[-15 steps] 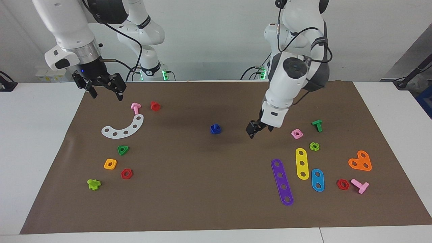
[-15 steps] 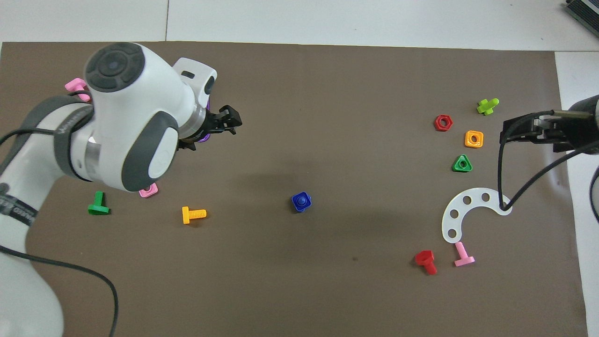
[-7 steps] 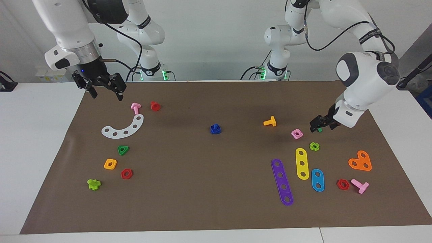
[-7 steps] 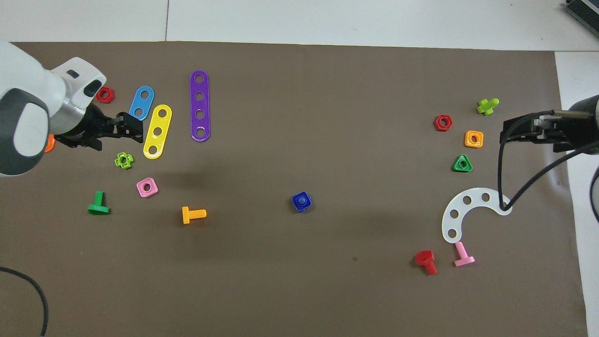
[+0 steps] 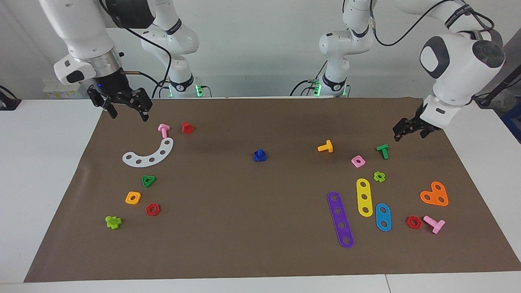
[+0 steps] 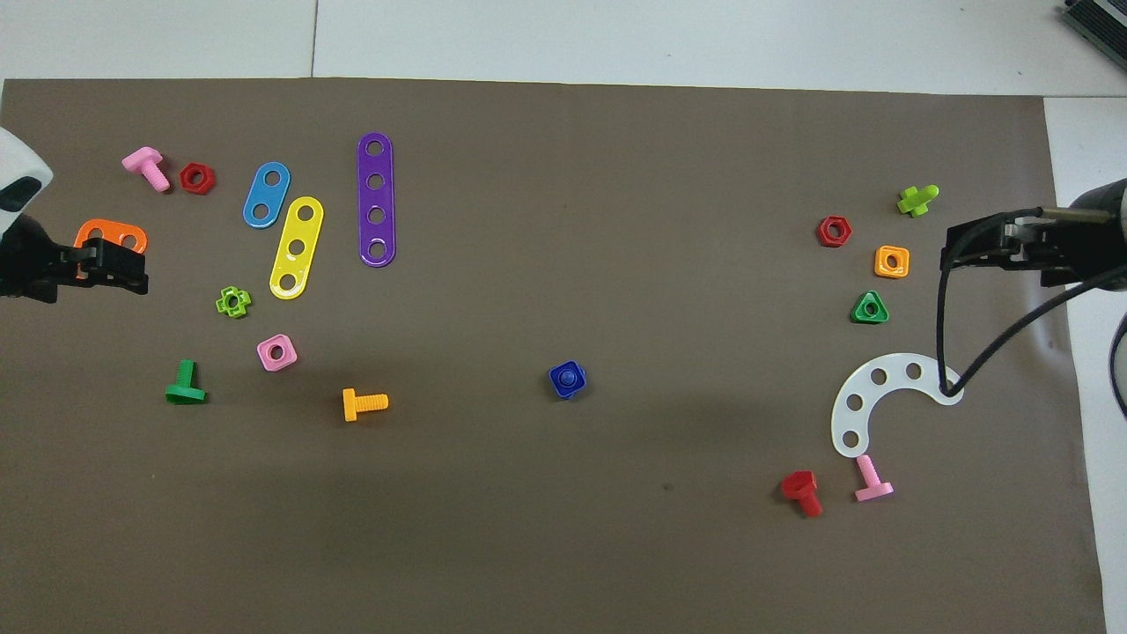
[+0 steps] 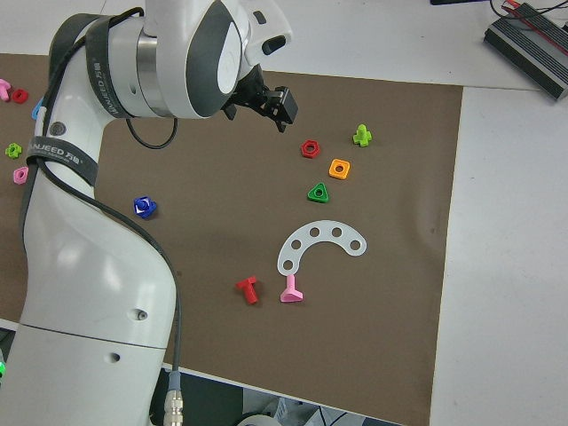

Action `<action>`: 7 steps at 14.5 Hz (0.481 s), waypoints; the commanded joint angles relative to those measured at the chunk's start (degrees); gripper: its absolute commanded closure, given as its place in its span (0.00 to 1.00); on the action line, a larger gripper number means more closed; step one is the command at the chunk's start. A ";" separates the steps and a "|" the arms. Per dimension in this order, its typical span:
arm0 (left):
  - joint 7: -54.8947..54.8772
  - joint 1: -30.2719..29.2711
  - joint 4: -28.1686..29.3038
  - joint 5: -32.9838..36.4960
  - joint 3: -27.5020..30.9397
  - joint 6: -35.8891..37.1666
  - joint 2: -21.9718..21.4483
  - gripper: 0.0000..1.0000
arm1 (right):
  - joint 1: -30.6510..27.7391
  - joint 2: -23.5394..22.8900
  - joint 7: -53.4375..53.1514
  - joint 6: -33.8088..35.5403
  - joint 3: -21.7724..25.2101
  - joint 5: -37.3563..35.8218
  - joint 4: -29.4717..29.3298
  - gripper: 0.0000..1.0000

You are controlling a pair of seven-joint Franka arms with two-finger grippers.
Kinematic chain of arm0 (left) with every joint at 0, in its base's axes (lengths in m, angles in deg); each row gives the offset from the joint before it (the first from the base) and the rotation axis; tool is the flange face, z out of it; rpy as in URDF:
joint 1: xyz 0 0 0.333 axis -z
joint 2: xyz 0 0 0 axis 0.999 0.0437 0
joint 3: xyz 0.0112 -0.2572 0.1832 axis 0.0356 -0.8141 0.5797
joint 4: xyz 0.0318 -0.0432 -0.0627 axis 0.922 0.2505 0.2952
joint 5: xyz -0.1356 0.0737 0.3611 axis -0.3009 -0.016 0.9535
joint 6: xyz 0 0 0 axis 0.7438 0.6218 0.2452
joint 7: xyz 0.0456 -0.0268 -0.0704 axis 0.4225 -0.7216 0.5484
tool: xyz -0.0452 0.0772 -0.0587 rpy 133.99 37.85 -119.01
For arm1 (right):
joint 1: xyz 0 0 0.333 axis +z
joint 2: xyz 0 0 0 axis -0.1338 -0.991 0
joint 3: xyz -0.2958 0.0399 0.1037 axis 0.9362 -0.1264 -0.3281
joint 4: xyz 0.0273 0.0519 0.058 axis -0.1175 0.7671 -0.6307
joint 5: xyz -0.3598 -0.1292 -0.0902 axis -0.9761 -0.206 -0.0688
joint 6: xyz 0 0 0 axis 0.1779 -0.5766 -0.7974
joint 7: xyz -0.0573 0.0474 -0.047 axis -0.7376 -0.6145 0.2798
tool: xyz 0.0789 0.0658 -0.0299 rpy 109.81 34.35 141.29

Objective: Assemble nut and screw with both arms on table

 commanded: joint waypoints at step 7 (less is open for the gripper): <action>-0.86 0.98 1.33 1.24 -0.63 -0.29 -6.04 0.00 | -0.31 1.14 1.53 0.31 -0.12 1.23 1.14 0.00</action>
